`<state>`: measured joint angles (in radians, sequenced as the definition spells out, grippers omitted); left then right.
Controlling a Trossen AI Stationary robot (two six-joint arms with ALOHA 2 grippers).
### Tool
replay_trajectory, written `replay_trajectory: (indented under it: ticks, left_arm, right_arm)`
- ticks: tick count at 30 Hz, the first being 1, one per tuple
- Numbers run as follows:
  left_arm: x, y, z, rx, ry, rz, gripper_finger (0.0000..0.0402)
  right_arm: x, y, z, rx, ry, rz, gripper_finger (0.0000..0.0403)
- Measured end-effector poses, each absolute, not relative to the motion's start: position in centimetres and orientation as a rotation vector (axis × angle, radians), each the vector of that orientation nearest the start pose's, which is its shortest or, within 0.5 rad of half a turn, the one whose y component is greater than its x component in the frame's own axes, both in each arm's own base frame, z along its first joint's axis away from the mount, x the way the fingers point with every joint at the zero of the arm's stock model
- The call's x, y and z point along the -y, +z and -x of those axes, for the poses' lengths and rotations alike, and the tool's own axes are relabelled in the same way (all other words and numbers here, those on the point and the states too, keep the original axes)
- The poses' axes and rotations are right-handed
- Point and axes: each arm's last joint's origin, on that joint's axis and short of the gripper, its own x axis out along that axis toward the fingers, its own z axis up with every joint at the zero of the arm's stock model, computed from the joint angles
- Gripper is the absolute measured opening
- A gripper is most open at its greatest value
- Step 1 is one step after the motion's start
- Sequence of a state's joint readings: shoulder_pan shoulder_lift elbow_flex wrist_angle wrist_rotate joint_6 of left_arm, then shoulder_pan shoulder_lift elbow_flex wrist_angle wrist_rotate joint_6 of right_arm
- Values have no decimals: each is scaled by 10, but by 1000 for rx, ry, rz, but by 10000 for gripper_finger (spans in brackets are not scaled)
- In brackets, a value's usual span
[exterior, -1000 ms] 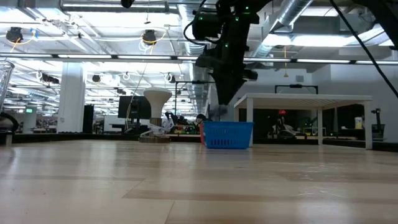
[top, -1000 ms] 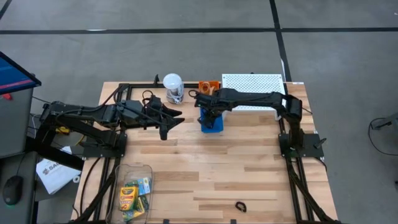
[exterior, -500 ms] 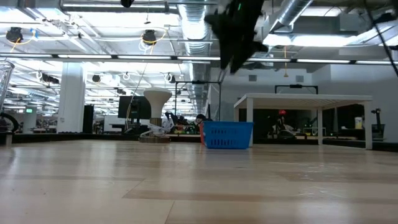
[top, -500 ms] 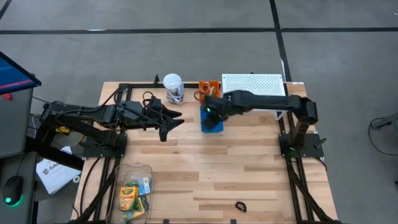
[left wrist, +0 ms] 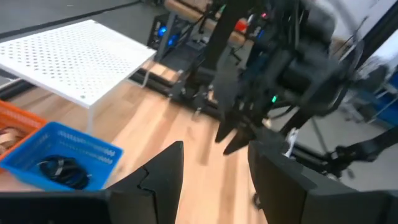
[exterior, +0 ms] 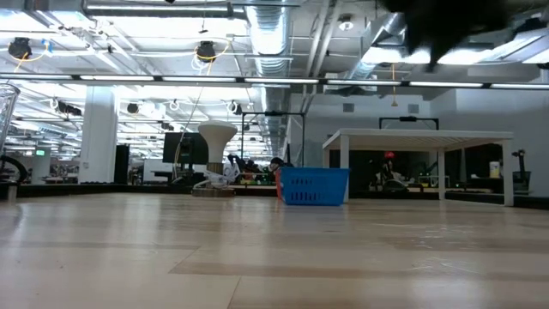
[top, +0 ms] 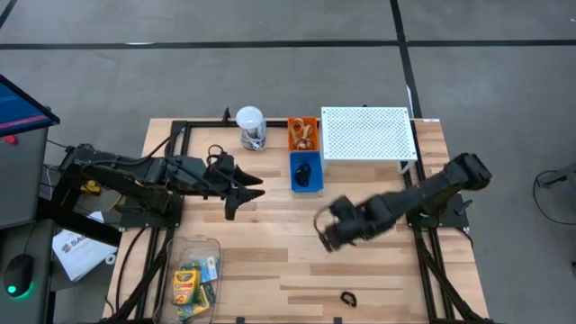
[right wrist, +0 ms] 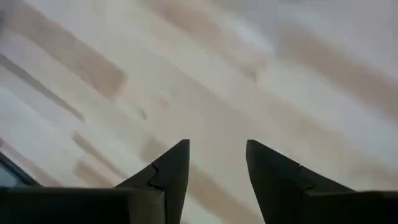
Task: Pick & Place Office Desk Supplies
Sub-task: Put the black spring keychain into the blue basket
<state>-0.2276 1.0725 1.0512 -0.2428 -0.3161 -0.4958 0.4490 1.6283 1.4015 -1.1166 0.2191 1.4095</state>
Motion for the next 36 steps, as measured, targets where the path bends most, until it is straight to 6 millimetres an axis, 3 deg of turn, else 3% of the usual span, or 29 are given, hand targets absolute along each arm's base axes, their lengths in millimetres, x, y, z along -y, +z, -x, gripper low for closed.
replay_trajectory:
  ticks: [6,12,15,19,26,36]
  left_arm:
    - [56,376,-228,-115,111,467,173]
    - [72,384,-224,-38,89,538,173]
    - [80,384,-221,-32,84,553,173]
    - [89,383,-219,-37,77,559,173]
    - [104,379,-220,-47,71,571,173]
    - [123,369,-235,-38,51,583,173]
  right_arm:
    - [-165,246,-256,-1199,-702,-818,155]
    - [-213,234,-232,-1183,-599,-912,155]
    - [-226,223,-217,-1170,-608,-934,156]
    - [-236,210,-205,-1178,-592,-931,162]
    - [-251,187,-218,-1177,-520,-999,164]
    - [-259,174,-214,-1212,-525,-952,164]
